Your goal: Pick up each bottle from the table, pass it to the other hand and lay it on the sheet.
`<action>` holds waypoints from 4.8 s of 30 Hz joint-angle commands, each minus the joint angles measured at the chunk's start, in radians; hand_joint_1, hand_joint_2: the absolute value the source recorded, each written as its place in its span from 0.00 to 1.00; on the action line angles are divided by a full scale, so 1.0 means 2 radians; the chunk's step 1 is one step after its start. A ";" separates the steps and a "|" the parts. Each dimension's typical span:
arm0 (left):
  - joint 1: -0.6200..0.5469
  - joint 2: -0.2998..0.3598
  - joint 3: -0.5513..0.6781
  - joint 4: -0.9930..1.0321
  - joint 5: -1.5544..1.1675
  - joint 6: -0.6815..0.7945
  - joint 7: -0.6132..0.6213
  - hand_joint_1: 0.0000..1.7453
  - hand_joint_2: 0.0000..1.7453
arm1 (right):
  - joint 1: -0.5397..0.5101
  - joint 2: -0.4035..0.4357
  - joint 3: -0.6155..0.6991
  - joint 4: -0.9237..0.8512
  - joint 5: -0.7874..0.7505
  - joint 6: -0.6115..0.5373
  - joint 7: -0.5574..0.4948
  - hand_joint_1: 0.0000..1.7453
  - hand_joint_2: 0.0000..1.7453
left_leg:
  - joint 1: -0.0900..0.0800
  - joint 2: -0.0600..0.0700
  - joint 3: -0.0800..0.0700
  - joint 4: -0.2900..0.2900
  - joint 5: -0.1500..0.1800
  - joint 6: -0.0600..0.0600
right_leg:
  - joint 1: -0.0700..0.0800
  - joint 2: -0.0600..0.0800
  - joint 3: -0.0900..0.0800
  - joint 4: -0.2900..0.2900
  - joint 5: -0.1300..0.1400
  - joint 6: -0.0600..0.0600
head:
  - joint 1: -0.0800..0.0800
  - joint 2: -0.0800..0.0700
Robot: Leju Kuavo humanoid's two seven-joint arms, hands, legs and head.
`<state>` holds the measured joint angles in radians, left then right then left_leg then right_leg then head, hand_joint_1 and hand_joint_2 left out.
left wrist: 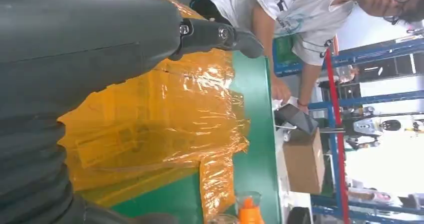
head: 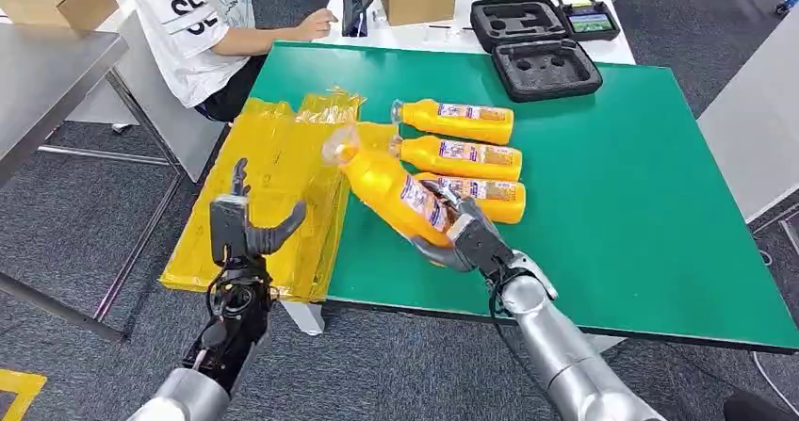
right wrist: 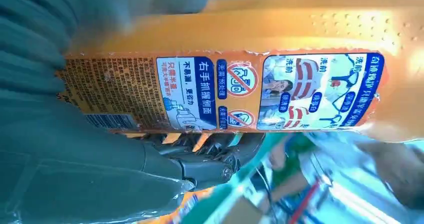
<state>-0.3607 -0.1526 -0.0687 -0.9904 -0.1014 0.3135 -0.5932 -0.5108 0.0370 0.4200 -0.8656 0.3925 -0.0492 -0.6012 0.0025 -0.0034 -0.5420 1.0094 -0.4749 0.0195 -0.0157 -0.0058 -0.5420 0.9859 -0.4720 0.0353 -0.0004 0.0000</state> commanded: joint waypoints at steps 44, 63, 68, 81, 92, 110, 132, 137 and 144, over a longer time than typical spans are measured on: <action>0.026 0.019 -0.021 -0.038 0.136 -0.388 0.036 0.00 1.00 | -0.007 0.077 -0.007 0.069 -0.028 0.025 -0.041 1.00 1.00 | 0.000 0.000 -0.001 0.000 0.000 0.000 | 0.001 0.000 -0.001 0.000 0.000 0.000 | 0.000 0.000; 0.001 0.016 -0.036 0.001 0.081 -0.358 0.025 0.00 1.00 | -0.041 0.109 0.056 0.163 0.020 0.043 -0.022 1.00 1.00 | 0.001 0.001 -0.001 0.000 0.000 -0.001 | 0.001 0.001 -0.001 0.000 0.001 -0.001 | 0.000 0.000; 0.009 0.017 -0.026 -0.012 0.102 -0.370 0.026 0.00 1.00 | -0.048 0.110 0.059 0.170 0.022 0.044 -0.021 1.00 1.00 | 0.001 0.001 -0.001 0.000 0.000 -0.001 | 0.001 0.001 -0.001 0.000 0.000 -0.001 | 0.000 0.000; 0.008 0.021 -0.015 -0.014 0.131 -0.387 0.034 0.00 1.00 | -0.057 0.105 0.066 0.182 0.028 0.048 -0.022 1.00 1.00 | 0.001 0.000 -0.001 0.001 0.000 -0.001 | 0.001 0.000 -0.001 0.000 0.000 -0.001 | 0.000 0.000; 0.001 0.019 -0.020 -0.001 0.133 -0.390 0.034 0.12 1.00 | -0.056 0.102 0.067 0.177 0.028 0.047 -0.022 1.00 1.00 | 0.001 0.000 -0.001 0.001 0.001 -0.001 | 0.002 0.000 -0.001 0.000 0.001 -0.001 | 0.000 0.000; 0.013 0.017 -0.012 -0.018 0.141 -0.387 0.030 1.00 1.00 | -0.052 0.106 0.061 0.175 0.028 0.012 -0.009 0.00 1.00 | 0.001 0.000 -0.001 0.000 0.000 -0.001 | 0.001 0.000 -0.001 0.000 0.000 -0.001 | 0.000 0.000; 0.004 0.027 0.041 -0.052 0.036 -0.179 0.022 1.00 1.00 | 0.018 0.076 -0.020 -0.013 -0.031 -0.086 -0.016 0.00 0.00 | 0.000 -0.001 -0.001 0.000 0.000 0.000 | 0.001 -0.001 -0.001 0.000 0.000 0.000 | 0.000 0.000; -0.006 0.036 0.039 -0.053 -0.004 -0.139 0.026 1.00 1.00 | 0.037 0.074 -0.021 -0.034 -0.043 -0.088 -0.017 0.00 0.00 | 0.001 -0.001 -0.002 0.001 0.000 -0.001 | 0.001 -0.001 -0.001 0.000 0.000 -0.001 | 0.000 0.000; -0.071 0.075 0.004 -0.050 -0.134 -0.091 0.066 1.00 1.00 | 0.068 0.078 -0.037 -0.064 -0.056 -0.093 -0.019 0.00 0.00 | 0.001 -0.002 -0.002 0.001 0.001 -0.001 | 0.002 -0.002 -0.002 0.001 0.000 -0.001 | 0.000 0.000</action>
<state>-0.3431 -0.0873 -0.0092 -1.1212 -0.2145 0.0939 -0.5291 -0.4198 0.2075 0.3944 -0.9152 0.3040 -0.2262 -0.6332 0.0027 -0.0033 -0.5433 1.0094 -0.4741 0.0187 -0.0142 -0.0057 -0.5440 0.9861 -0.4720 0.0353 0.0000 0.0000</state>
